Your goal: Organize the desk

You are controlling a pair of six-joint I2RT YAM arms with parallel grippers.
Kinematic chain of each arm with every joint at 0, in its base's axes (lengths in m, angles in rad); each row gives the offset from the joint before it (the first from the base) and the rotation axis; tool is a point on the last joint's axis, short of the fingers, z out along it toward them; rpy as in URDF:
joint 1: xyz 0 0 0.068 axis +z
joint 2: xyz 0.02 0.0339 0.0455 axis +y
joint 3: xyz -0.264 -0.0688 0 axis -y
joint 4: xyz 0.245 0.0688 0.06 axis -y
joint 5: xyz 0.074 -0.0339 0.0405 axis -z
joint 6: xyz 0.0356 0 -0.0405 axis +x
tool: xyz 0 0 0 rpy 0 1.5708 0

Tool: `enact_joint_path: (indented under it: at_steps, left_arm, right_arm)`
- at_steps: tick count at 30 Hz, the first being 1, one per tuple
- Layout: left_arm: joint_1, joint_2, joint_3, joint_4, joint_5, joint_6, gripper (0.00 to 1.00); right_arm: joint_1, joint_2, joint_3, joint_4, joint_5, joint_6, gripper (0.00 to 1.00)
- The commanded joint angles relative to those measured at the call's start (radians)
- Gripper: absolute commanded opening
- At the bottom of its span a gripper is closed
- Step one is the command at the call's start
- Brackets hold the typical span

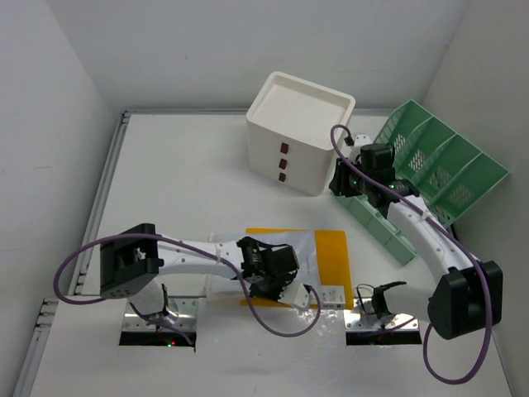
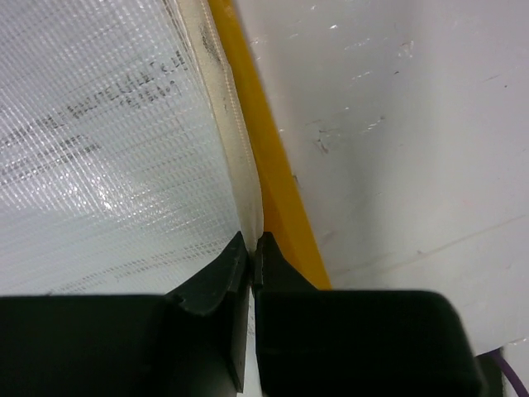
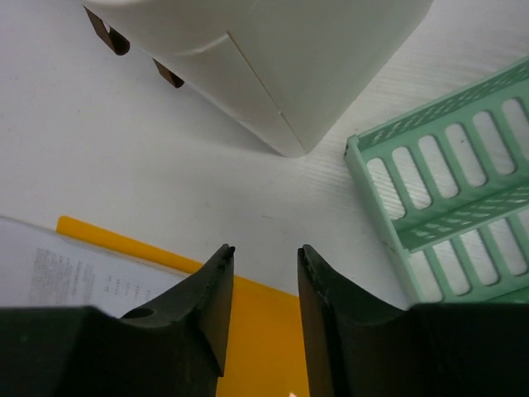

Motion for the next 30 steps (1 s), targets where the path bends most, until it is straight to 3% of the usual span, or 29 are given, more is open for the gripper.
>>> enact_joint_path:
  at_steps: [1, 5, 9, 16, 18, 19, 21, 26, 30]
  left_arm:
    - [0.027, -0.048, 0.067, -0.057, 0.013, 0.023, 0.00]
    - [0.141, -0.135, 0.153, -0.032, -0.036, -0.057, 0.00]
    - [0.342, -0.204, 0.256, 0.035, -0.083, -0.114, 0.00]
    - [0.389, -0.286, 0.357, 0.086, -0.192, -0.097, 0.00]
    - [0.421, -0.298, 0.379, 0.095, -0.198, -0.082, 0.00]
    - [0.436, -0.301, 0.384, 0.104, -0.195, -0.082, 0.00]
    - [0.476, -0.307, 0.393, 0.116, -0.175, -0.074, 0.00]
    - [0.553, -0.338, 0.399, 0.133, -0.145, -0.060, 0.00]
    - [0.562, -0.352, 0.407, 0.147, -0.111, -0.054, 0.00]
  right_arm:
    - [0.007, 0.020, -0.020, 0.074, -0.046, 0.036, 0.34]
    - [0.013, 0.037, 0.007, 0.030, 0.012, 0.038, 0.32]
    - [0.012, 0.004, 0.070, -0.024, 0.060, 0.007, 0.35]
    - [-0.045, -0.009, 0.248, -0.130, 0.083, -0.126, 0.43]
    - [-0.088, -0.045, 0.297, -0.119, -0.068, -0.221, 0.49]
    - [-0.095, -0.063, 0.303, -0.106, -0.124, -0.308, 0.59]
    - [-0.096, -0.112, 0.302, -0.081, -0.280, -0.388, 0.69]
    - [-0.096, -0.164, 0.334, -0.186, -0.322, -0.617, 0.76]
    - [-0.097, -0.206, 0.328, -0.250, -0.503, -0.722, 0.82]
